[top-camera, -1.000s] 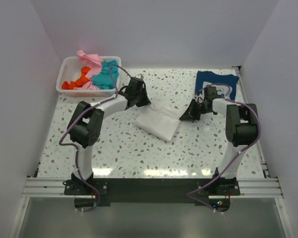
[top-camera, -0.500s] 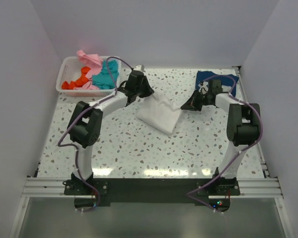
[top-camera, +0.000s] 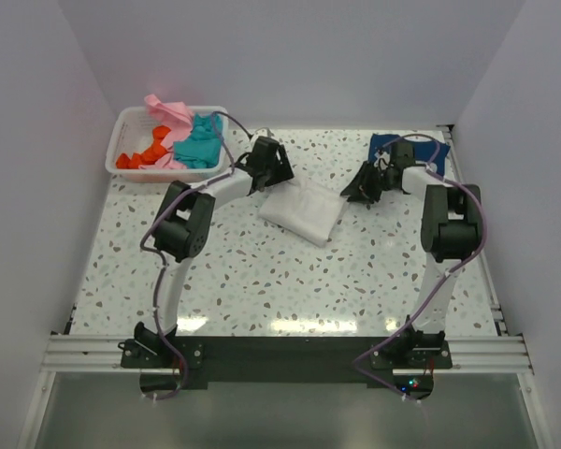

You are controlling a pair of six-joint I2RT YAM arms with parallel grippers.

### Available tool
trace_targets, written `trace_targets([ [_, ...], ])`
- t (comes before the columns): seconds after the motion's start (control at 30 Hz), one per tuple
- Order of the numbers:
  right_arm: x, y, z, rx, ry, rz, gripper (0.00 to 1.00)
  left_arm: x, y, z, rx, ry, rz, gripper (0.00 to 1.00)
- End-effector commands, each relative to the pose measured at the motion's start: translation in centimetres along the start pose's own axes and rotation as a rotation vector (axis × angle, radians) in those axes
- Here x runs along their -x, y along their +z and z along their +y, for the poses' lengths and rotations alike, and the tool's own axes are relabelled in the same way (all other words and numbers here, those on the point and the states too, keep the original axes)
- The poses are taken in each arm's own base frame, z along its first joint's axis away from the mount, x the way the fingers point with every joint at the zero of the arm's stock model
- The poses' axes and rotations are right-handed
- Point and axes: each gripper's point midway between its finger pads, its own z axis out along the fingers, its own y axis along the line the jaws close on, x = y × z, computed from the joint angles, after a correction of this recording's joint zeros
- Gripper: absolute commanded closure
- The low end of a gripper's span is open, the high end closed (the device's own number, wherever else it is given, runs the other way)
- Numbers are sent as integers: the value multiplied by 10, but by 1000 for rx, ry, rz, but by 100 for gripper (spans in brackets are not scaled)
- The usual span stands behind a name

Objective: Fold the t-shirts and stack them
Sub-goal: Fold the tshirt

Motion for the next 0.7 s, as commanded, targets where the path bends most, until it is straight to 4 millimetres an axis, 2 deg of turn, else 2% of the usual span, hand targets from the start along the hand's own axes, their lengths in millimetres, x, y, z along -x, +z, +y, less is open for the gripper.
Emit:
trace_targets([
  [0.0,19,-36,41,60,-99,-79,56,60,-38,-21,-20,-28,-152,14],
  [0.03,16,-38,43,66,-101,-75,50,69,-49,-27,-37,-28,-171,0],
  [0.07,14,-43,47,76,-109,-79,34,71,-54,-30,-44,-26,-174,0],
  [0.1,14,-52,54,88,-128,-93,12,76,-63,-35,-58,-27,-184,0],
  [0.13,10,-55,54,85,-128,-94,1,77,-68,-38,-64,-25,-187,0],
  [0.2,7,-68,62,93,-147,-115,1,77,-82,-47,-79,-9,-192,0],
  [0.27,-2,-71,64,95,-157,-107,1,73,-89,-51,-83,2,-192,0],
  [0.33,-14,-70,74,105,-179,-92,1,58,-95,-59,-120,18,-158,0],
  [0.4,-26,-61,82,112,-201,-63,1,45,-93,-64,-159,21,-121,0],
  [0.47,-29,-50,83,103,-194,-48,1,27,-89,-67,-189,22,-59,0],
  [0.53,-31,-39,92,109,-213,-32,1,7,-86,-62,-187,17,0,0],
  [0.57,-33,-28,91,106,-211,-13,1,-11,-83,-51,-166,16,35,0],
  [0.6,-39,-18,96,109,-225,8,1,-16,-88,-52,-178,8,39,0],
  [0.63,-34,-14,104,121,-242,3,1,-23,-91,-52,-192,5,49,0],
  [0.67,-36,1,96,107,-229,31,1,-21,-92,-56,-221,-5,21,0],
])
